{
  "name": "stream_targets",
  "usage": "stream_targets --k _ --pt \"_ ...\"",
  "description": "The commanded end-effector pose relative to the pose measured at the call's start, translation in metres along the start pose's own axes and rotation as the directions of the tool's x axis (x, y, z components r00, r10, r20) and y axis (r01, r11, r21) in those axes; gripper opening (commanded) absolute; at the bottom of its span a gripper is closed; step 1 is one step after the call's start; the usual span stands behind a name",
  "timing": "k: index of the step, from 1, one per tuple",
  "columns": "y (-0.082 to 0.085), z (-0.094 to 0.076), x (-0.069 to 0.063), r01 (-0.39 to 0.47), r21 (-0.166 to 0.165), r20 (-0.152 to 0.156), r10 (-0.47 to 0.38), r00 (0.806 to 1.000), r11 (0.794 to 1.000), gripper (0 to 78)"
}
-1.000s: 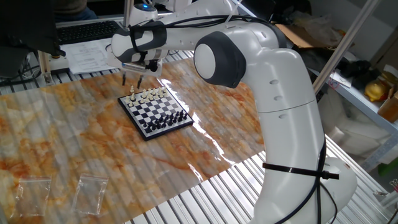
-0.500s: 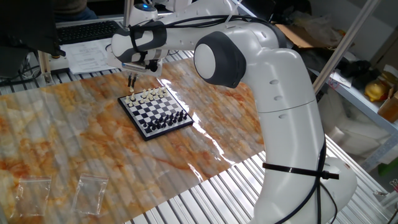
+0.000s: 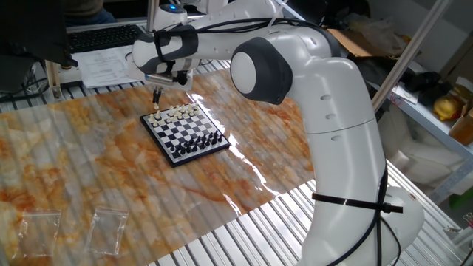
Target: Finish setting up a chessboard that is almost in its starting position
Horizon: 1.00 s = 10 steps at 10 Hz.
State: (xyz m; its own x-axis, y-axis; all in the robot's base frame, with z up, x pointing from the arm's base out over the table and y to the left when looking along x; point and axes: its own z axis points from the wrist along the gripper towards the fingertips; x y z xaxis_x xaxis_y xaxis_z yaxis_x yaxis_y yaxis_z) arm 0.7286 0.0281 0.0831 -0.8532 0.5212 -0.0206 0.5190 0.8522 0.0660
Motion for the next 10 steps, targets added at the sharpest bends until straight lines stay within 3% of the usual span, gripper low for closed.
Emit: stream_targets --k 1,10 --pt "0.004 -0.011 0.001 -0.028 0.014 0.009 0.028 1.000 0.999 1.3" --pt "-0.009 -0.028 0.007 -0.191 0.018 0.006 0.191 0.982 0.982 1.3"
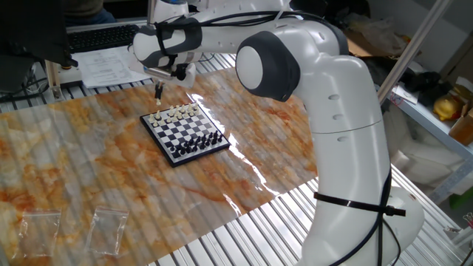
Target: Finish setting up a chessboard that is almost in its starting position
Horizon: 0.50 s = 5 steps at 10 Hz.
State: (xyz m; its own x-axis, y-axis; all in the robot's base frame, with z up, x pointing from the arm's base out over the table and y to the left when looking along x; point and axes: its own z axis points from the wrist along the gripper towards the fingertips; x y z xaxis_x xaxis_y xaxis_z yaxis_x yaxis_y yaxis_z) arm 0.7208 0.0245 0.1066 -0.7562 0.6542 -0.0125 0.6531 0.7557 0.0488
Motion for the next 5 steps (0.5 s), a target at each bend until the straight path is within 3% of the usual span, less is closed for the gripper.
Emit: stream_targets --k 1,5 --pt "-0.0066 -0.0046 0.0041 -0.033 -0.002 0.003 0.033 0.999 0.999 1.3" --pt "-0.0140 -0.0025 0.0128 -0.067 -0.008 0.005 0.067 0.998 0.998 1.3"
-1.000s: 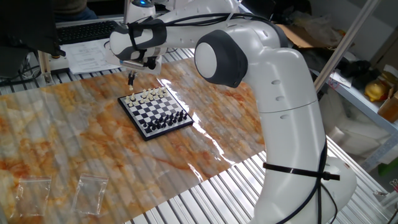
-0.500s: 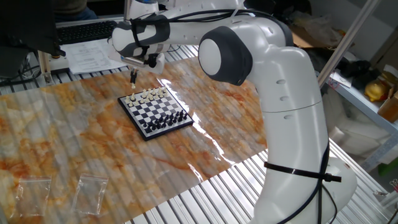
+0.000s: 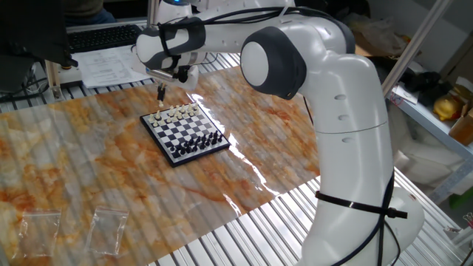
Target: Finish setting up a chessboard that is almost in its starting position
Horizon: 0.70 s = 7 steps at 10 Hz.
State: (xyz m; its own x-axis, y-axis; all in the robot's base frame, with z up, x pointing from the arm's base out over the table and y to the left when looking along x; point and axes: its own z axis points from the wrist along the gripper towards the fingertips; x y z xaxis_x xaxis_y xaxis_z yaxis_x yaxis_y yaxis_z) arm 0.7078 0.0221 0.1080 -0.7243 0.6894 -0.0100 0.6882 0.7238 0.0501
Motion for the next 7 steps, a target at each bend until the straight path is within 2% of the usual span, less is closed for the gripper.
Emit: stream_targets --k 1,5,7 --pt "-0.006 0.001 0.007 -0.021 -0.009 0.006 0.021 1.000 1.000 1.3" --pt "-0.011 0.002 0.012 -0.028 -0.015 0.004 0.028 1.000 1.000 1.3" --pt "-0.016 0.003 0.019 -0.033 -0.017 0.004 0.033 0.999 0.999 1.3"
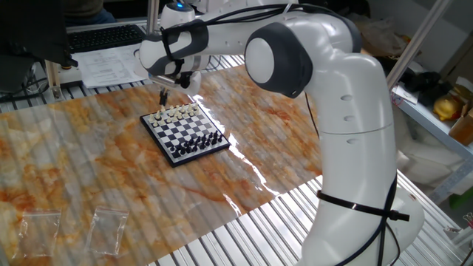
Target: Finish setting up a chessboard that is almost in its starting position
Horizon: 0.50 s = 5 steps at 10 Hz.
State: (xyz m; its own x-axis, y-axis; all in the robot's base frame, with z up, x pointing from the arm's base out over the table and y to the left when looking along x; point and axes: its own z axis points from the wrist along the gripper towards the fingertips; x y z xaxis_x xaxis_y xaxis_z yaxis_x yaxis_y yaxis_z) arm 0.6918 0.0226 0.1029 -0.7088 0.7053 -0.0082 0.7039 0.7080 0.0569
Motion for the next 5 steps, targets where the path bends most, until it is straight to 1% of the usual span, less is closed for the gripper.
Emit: stream_targets --k 1,3,5 --pt "-0.0056 -0.0017 0.0068 -0.011 -0.010 0.004 0.011 1.000 1.000 1.3" --pt "-0.0071 -0.0010 0.0079 -0.013 -0.014 0.004 0.013 1.000 1.000 1.3" --pt "-0.0087 -0.0019 0.0123 -0.017 -0.021 -0.003 0.017 1.000 1.000 1.3"
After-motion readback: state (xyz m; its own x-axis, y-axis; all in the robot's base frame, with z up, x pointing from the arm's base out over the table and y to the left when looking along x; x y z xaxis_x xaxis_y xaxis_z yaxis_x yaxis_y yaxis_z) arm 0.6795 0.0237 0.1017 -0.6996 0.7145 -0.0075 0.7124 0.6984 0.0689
